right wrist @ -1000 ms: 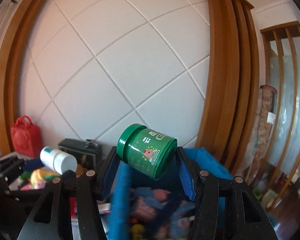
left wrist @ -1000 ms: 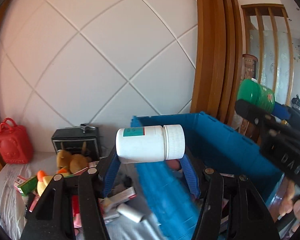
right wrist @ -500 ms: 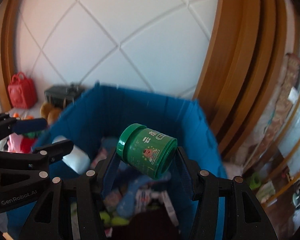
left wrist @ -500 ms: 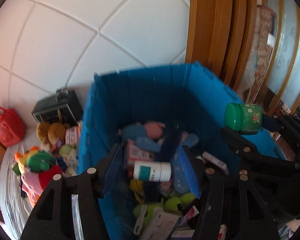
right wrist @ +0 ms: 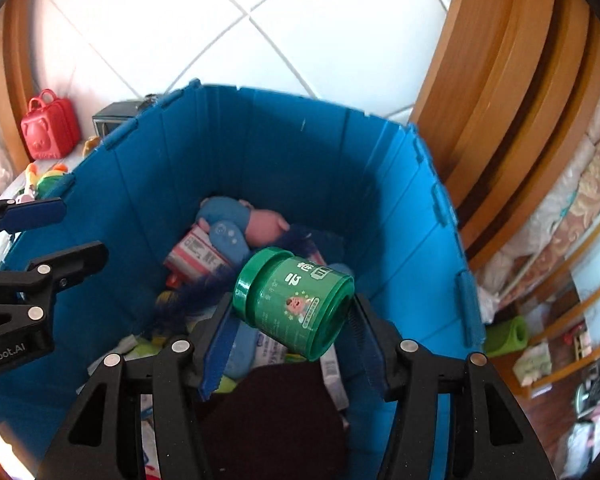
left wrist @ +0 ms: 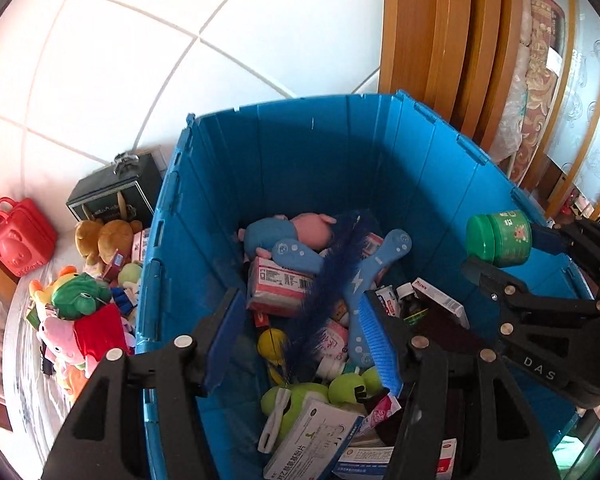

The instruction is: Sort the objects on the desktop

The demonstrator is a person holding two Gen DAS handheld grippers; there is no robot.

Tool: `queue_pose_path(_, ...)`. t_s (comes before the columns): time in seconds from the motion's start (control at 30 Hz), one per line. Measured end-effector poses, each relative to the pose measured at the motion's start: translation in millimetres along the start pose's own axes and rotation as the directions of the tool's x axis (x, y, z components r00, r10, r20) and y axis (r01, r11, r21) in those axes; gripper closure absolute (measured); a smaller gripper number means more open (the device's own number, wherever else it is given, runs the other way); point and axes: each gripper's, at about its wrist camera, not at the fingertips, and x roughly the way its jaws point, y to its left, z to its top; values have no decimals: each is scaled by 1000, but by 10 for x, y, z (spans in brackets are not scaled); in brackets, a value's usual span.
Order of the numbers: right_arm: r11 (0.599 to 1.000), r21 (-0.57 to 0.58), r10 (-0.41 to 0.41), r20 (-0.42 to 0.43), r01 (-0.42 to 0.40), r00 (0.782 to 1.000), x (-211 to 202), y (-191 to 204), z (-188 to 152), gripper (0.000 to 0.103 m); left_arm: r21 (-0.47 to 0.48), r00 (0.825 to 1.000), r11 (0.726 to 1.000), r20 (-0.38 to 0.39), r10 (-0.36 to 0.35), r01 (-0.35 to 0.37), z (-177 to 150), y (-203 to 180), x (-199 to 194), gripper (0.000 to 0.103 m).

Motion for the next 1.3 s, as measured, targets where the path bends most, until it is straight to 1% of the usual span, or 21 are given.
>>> queue_pose_path(0.03, 1000, -3, -4, 11, 4, 1000, -34, 0, 3, 42, -2, 1000, 1000, 15, -2, 2, -15, -9, -48, 44)
queue_pose_path(0.07, 1000, -7, -4, 22, 4, 1000, -62, 0, 2, 34, -6, 1000, 1000, 29, -3, 3, -26, -3, -86, 44)
queue_pose_path(0.1, 1000, -8, -12, 32, 12, 999, -95, -2, 1, 29, -10, 999, 1000, 42, -7, 7, -39, -1, -123, 44)
queue_pose_path(0.17, 1000, -11, -19, 51, 19, 999, -147, -7, 2, 12, -20, 997, 1000, 69, -16, 17, -68, 19, -209, 44)
queue_pose_path(0.27, 999, -6, -31, 77, 32, 997, -237, -15, -31, 4, -25, 993, 1000, 119, -10, 13, -135, 50, -363, 44)
queue_pose_path(0.33, 1000, -2, -24, 84, 24, 996, -290, -12, -63, 0, -27, 989, 1000, 146, -6, 10, -197, 61, -463, 42)
queue_pose_path(0.43, 1000, -2, -26, 91, 26, 996, -419, 31, -156, 0, -27, 980, 1000, 200, 6, -1, -326, 70, -638, 36)
queue_pose_path(0.47, 1000, -5, -26, 92, 27, 995, -465, 56, -193, 0, -31, 977, 999, 212, 17, -10, -365, 72, -686, 32)
queue_pose_path(0.5, 1000, -11, -26, 93, 27, 995, -525, 87, -233, 0, -38, 975, 999, 219, 31, -23, -419, 82, -741, 25)
queue_pose_path(0.53, 1000, -14, -25, 93, 27, 995, -569, 109, -263, 0, -44, 974, 999, 223, 39, -29, -461, 91, -782, 25)
queue_pose_path(0.63, 1000, -8, -18, 92, 19, 996, -706, 164, -359, 0, -54, 974, 998, 225, 26, -14, -571, 125, -879, 24)
queue_pose_path(0.8, 1000, 23, -19, 58, 18, 998, -826, 228, -519, 0, -48, 984, 999, 180, 14, -5, -725, 105, -937, 24)
queue_pose_path(0.9, 998, 65, -7, 32, 5, 999, -877, 222, -607, 0, -49, 984, 999, 177, -12, 21, -800, 84, -972, 24)
queue_pose_path(1.03, 995, 101, 0, 22, -2, 1000, -995, 186, -685, 0, -28, 980, 999, 195, 22, -17, -875, 11, -1071, 24)
queue_pose_path(1.13, 995, 103, -1, 20, -1, 1000, -1093, 192, -727, 0, -21, 979, 999, 203, 36, -33, -911, -17, -1138, 24)
queue_pose_path(1.3, 996, 86, -13, 24, 11, 1000, -1189, 251, -781, 0, -29, 975, 999, 221, 36, -30, -944, -11, -1237, 24)
